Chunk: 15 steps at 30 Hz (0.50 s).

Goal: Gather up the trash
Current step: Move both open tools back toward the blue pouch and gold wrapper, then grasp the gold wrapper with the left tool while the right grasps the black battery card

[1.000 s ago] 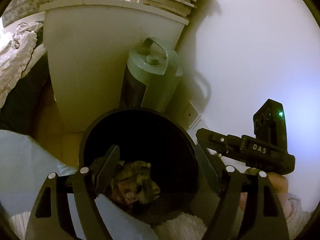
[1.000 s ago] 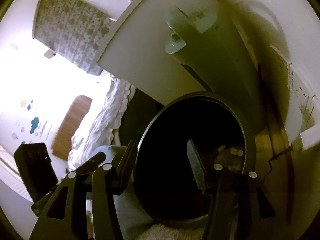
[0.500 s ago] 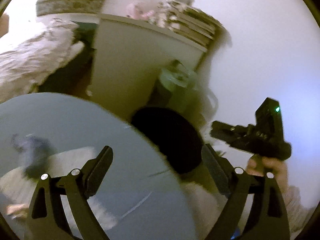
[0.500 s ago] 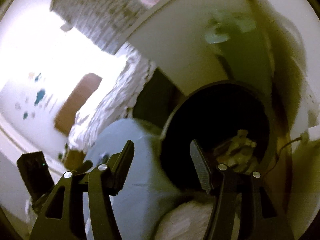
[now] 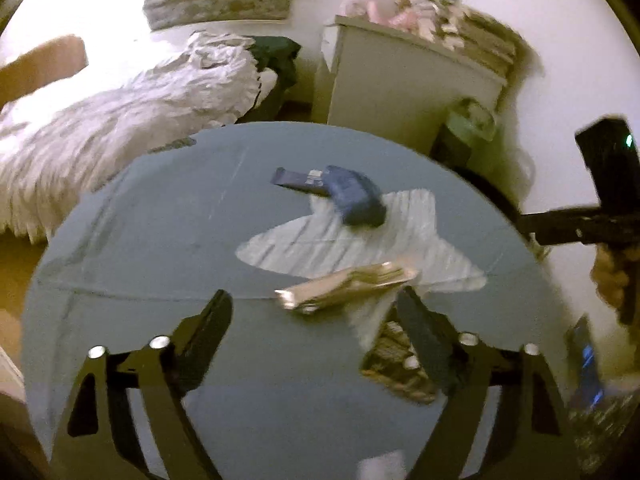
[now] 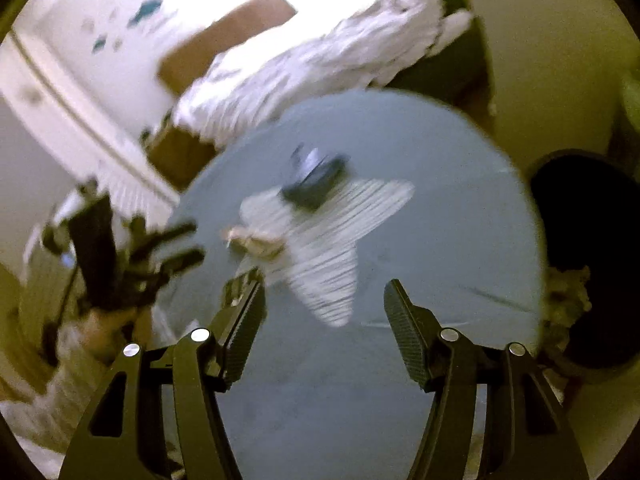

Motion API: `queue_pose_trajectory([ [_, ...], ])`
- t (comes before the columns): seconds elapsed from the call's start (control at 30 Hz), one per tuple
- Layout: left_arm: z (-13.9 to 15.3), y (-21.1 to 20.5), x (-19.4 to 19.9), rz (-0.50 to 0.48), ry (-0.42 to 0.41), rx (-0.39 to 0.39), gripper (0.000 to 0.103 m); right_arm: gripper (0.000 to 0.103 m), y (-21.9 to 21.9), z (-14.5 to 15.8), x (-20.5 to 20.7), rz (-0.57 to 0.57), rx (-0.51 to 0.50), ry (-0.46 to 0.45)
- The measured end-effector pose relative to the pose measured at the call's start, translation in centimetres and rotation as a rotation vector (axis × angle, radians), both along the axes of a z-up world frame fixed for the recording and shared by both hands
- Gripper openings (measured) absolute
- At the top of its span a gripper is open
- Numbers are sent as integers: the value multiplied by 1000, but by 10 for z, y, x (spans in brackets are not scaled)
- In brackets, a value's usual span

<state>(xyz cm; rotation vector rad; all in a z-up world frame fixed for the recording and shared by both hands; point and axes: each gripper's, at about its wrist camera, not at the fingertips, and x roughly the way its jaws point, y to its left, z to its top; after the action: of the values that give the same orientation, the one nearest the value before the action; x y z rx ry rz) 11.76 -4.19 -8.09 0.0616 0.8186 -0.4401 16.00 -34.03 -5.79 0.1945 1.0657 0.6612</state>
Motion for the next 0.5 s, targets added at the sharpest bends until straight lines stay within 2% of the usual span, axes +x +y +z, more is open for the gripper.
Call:
queue_pose_trajectory([
  [0.07,-4,-3,11,-44,-20,61,80,62,31,-7,-4,73,-55,11],
  [0.13,-7,-6,19,-93,-22,107,75,62,60,-11,-13,138,-117,-1],
  [0.23,-15,-12,27,-209,-22,163,72,73,103,-21,-28,231,-196,-25],
  [0.4,-25,-14,27,-279,-11,185,72,77,160,-42,-41,311,-350,-86],
  [0.5,-27,-10,26,-274,-8,172,72,80,180,-47,-54,357,-421,-180],
])
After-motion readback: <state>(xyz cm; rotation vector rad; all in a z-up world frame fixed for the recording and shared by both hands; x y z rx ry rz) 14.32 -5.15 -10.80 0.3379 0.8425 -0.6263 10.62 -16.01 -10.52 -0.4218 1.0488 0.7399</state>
